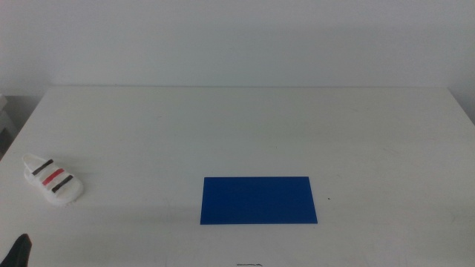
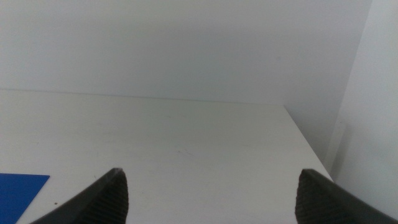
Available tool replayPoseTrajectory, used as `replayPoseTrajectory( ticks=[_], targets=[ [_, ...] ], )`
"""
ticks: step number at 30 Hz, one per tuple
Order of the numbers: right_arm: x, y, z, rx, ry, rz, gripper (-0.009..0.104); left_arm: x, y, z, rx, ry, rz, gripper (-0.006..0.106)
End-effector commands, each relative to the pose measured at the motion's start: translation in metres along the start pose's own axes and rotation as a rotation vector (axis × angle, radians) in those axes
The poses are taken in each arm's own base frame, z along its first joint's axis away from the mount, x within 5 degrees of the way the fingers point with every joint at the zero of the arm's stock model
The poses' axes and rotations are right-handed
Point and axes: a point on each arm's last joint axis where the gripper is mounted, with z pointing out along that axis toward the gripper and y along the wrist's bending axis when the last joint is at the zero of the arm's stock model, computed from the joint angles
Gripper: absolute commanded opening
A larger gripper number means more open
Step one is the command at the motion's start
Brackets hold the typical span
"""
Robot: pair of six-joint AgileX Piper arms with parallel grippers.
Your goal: Use one arm to grab the shoe from the table and place it on the mat.
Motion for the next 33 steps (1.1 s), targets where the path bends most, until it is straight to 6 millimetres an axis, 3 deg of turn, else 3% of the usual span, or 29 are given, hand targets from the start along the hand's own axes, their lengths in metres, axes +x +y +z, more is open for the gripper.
replayPoseTrajectory(
  ticks=[1,4,6,14,21,27,33],
  targets=[
    [-0.014,-0.001,-0.003,0.008,-0.113,-0.013,0.094,-0.009,0.001,-0.002,-0.007,-0.097,0.004,0.094],
    [-0.014,-0.001,-0.003,0.008,-0.113,-0.013,0.094,-0.009,0.001,-0.001,-0.006,-0.092,0.004,0.094],
    [-0.014,-0.001,-0.003,0.008,-0.113,-0.013,0.094,-0.022,0.003,0.001,-0.029,-0.048,-0.032,0.094],
    [-0.014,-0.001,-0.003,0.008,-0.113,-0.013,0.094,-0.108,0.017,0.039,-0.073,0.31,-0.088,0.094],
    [-0.014,-0.001,-0.003,0.008,-0.113,-0.013,0.094,-0.157,0.024,0.081,-0.124,0.6,-0.344,0.094],
    [-0.014,-0.001,-0.003,0.008,-0.113,-0.013,0.094,-0.172,0.03,0.122,-0.234,0.767,-0.563,0.094],
    [-0.014,-0.001,-0.003,0.008,-0.113,-0.013,0.094,-0.159,0.034,0.168,-0.304,0.874,-0.659,0.094]
  ],
)
